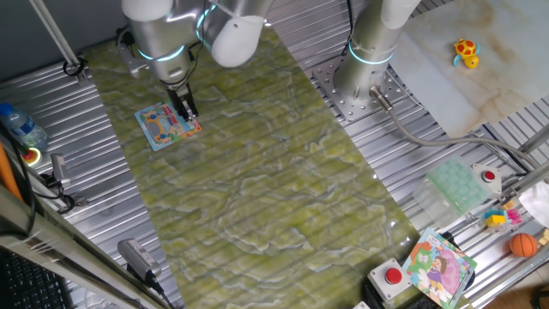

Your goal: Assemble one piece of a puzzle

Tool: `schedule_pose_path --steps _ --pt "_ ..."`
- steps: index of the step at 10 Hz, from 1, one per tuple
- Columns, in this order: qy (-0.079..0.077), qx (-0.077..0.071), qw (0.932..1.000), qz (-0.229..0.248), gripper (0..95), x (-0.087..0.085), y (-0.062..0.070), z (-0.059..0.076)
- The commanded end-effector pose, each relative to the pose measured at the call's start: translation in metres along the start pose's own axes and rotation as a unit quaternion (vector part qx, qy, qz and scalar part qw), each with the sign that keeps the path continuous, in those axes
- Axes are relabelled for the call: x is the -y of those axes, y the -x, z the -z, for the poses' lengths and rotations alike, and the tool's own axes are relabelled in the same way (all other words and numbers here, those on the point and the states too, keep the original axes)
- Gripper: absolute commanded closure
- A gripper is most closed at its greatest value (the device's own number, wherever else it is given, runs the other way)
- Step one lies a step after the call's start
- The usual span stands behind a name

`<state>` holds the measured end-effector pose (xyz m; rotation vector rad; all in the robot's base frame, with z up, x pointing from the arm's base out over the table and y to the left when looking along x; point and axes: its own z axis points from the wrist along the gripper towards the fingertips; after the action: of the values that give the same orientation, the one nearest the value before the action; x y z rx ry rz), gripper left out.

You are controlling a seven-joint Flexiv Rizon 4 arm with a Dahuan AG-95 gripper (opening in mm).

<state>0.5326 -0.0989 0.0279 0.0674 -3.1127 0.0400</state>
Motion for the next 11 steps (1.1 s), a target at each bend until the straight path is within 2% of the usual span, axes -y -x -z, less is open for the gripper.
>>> schedule_pose_path --steps 1,8,11 --pt "-0.003 0.0 1.0 0.001 95.0 0.001 0.001 -0.002" --pt "-0.015 0.0 0.9999 0.005 95.0 0.003 0.003 -0.011" --pt "-0.015 0.0 0.9999 0.004 95.0 0.004 0.003 -0.014"
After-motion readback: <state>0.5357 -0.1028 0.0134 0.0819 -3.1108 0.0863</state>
